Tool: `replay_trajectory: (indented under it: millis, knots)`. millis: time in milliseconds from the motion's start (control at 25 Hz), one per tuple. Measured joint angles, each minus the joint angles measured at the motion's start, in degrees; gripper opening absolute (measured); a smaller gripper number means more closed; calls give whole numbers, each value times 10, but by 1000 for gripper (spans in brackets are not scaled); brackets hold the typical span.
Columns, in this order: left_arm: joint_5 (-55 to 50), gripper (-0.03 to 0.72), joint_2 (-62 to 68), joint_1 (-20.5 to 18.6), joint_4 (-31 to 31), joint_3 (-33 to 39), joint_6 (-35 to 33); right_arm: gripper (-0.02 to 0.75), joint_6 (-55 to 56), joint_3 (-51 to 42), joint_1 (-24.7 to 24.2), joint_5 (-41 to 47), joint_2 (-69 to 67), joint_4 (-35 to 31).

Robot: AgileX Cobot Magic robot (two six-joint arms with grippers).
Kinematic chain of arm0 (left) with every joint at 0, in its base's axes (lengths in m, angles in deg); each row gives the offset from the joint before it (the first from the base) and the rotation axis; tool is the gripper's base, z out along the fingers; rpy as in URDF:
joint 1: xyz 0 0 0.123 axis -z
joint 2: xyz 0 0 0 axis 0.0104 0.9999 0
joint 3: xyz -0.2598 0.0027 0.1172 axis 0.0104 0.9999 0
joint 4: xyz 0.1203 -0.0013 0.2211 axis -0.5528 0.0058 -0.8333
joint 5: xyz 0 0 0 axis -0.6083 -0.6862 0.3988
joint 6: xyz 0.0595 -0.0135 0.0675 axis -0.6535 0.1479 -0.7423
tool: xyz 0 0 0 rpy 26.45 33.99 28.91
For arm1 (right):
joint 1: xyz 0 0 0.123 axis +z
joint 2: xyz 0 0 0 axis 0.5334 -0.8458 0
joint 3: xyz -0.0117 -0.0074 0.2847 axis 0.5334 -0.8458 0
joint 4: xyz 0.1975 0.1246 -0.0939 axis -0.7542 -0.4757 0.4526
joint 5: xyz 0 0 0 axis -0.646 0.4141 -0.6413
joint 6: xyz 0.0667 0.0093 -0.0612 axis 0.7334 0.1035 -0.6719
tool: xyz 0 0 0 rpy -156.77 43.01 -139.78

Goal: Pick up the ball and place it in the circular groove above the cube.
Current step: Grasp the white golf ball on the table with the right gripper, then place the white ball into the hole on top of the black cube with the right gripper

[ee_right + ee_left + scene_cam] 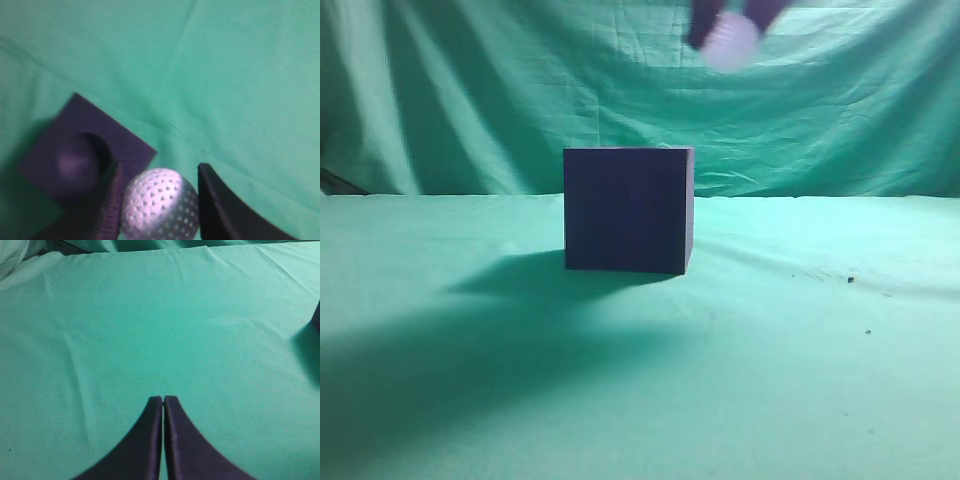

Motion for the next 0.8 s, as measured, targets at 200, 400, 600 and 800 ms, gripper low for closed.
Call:
replay_trajectory:
  millis: [200,400,600,800]
  knots:
    - [0,0,0,0,0,0,0,282,-12,2,68,-66,-27,-7]
    - [0,0,0,0,0,0,0,282,-19,2,79,-79,-75,-3]
    - [0,0,0,0,0,0,0,282,-19,2,79,-78,-91,17]
    - [0,0,0,0,0,0,0,443,-20,2,79,-79,-98,22]
